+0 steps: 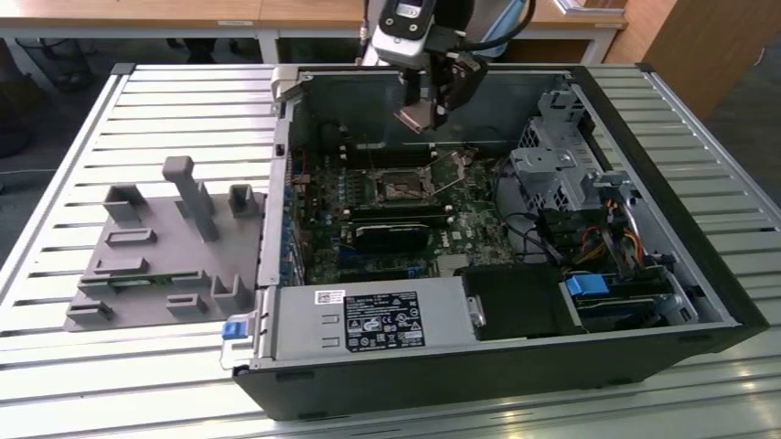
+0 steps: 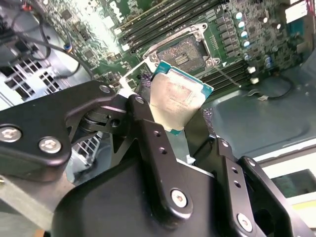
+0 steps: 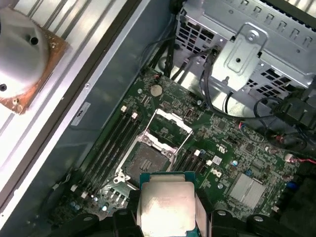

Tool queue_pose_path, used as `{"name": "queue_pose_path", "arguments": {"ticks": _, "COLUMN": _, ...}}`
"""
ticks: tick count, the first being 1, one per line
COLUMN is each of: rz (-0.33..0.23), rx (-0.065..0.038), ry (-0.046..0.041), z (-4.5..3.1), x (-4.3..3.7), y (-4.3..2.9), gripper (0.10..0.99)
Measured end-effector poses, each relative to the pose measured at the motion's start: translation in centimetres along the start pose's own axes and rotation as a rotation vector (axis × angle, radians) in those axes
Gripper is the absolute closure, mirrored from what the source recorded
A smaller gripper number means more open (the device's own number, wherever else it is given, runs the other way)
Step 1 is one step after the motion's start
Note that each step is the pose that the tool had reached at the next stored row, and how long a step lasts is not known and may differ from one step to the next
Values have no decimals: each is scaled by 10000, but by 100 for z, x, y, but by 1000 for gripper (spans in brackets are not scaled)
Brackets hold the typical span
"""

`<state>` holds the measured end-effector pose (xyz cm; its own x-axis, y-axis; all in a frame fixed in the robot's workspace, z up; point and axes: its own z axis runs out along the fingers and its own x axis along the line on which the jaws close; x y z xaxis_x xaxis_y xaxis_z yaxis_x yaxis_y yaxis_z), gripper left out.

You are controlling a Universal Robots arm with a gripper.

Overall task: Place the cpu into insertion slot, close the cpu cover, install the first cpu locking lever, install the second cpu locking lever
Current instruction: 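Place the cpu into insertion slot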

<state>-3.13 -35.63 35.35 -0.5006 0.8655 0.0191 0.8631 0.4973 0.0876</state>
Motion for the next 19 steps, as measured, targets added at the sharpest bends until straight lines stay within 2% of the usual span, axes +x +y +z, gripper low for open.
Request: {"name": "queue_pose_path", "arguments": {"ticks": 19, "rz": 2980, "rx": -57, "ry": -262, "z": 60, "x": 0, "y": -5, "gripper": 561}}
